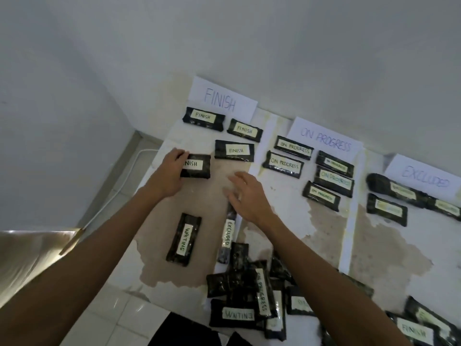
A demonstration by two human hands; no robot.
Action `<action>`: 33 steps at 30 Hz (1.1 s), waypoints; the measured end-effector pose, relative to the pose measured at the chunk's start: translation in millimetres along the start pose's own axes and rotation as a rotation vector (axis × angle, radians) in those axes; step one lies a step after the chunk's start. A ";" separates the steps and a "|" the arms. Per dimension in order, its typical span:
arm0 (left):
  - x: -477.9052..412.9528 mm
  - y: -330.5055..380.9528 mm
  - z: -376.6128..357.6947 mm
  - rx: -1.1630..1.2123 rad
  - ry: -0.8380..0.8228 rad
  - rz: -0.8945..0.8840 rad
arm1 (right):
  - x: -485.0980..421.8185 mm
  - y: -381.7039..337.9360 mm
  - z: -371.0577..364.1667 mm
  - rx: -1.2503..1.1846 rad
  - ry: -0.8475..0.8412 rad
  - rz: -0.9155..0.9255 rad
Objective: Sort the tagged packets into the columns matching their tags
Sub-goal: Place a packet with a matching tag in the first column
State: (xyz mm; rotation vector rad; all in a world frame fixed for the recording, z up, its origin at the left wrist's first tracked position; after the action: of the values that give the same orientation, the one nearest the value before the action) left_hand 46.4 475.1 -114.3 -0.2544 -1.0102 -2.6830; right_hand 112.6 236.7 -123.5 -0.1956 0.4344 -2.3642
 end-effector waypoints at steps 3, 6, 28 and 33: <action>-29.3 -12.0 10.2 0.029 0.065 0.014 | -11.0 6.8 -19.5 -0.021 0.017 0.018; -54.0 -16.1 16.2 0.021 0.075 -0.016 | -8.7 13.6 -35.7 -0.042 0.035 0.028; -31.7 5.6 3.8 0.057 0.128 -0.089 | -4.9 11.7 -18.1 -0.211 0.043 -0.063; 26.1 40.3 -29.0 0.237 0.047 -0.014 | 25.1 -17.1 5.8 -0.195 -0.072 -0.338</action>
State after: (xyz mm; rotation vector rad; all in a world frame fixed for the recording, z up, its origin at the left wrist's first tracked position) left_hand 31.7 421.9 -104.3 -0.1365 -1.3039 -2.5365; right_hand 84.9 230.0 -111.4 -0.4762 0.6394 -2.6317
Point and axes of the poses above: each hand's wrist, its own x-axis away from the middle knuckle, its own z-axis out of the back of the hand, y = z × x, the point moved 1 cm from there along -x, towards the middle knuckle, and after that the axes turned 13 degrees about x, right-handed, at the moved point
